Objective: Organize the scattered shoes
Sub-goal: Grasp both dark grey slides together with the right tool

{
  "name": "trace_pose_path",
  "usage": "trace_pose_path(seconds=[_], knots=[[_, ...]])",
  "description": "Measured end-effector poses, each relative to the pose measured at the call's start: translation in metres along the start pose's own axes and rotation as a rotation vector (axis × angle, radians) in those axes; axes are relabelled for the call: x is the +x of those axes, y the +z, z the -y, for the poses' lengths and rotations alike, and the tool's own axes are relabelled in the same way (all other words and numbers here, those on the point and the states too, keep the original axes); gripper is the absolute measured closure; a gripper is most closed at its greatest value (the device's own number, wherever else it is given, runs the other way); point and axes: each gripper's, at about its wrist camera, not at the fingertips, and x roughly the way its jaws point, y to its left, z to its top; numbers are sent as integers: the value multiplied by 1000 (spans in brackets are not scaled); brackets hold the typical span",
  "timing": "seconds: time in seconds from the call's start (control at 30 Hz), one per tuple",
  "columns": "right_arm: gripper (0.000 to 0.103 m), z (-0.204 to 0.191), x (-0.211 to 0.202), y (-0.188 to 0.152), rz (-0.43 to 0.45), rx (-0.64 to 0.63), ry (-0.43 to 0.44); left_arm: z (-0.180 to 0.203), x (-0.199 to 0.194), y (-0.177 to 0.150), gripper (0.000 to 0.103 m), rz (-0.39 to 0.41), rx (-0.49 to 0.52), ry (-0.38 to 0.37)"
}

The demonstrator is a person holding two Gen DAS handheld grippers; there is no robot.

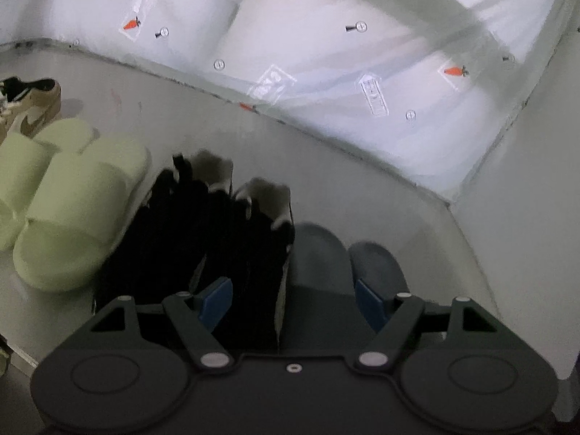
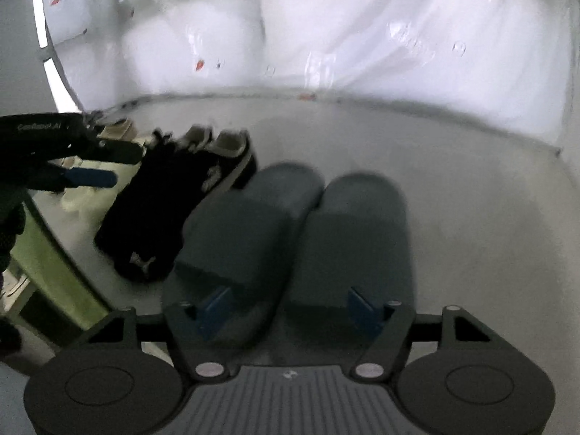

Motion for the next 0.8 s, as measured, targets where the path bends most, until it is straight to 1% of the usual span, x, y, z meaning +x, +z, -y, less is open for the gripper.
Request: trace_pose_path(seconds=[0.1,0.17,0.27,0.43,0.53,0.57,0.6,0.7,0.8], knots=[[33,-5,6,-12,-10,14,6,2,-5,-12,27,-4,9,-10],[33,-7,9,-22,9,40,1,2,-7,-18,27,-7,13,-16],[33,-12,11,-36,81,42,-34,0,-6,-27,27,-33,14,-5],[33,-24,20,-48,198,48,-96,-1,-1,-38,27,-76,18,12],[33,-29,26,-52,237,27,-140,-1,2,-47,27,-99,23,19],[33,-32,29,-52,261,19,-174,-1,3,-51,27,-105,22,20],[33,-32,32,-52,275,22,-187,-1,3,-54,27,-109,21,19],[33,-29,37,-50,295,37,-198,1,2,-62,27,-116,28,24],[33,-29,46,-49,321,22,-205,3,-2,-67,27,-114,24,32]])
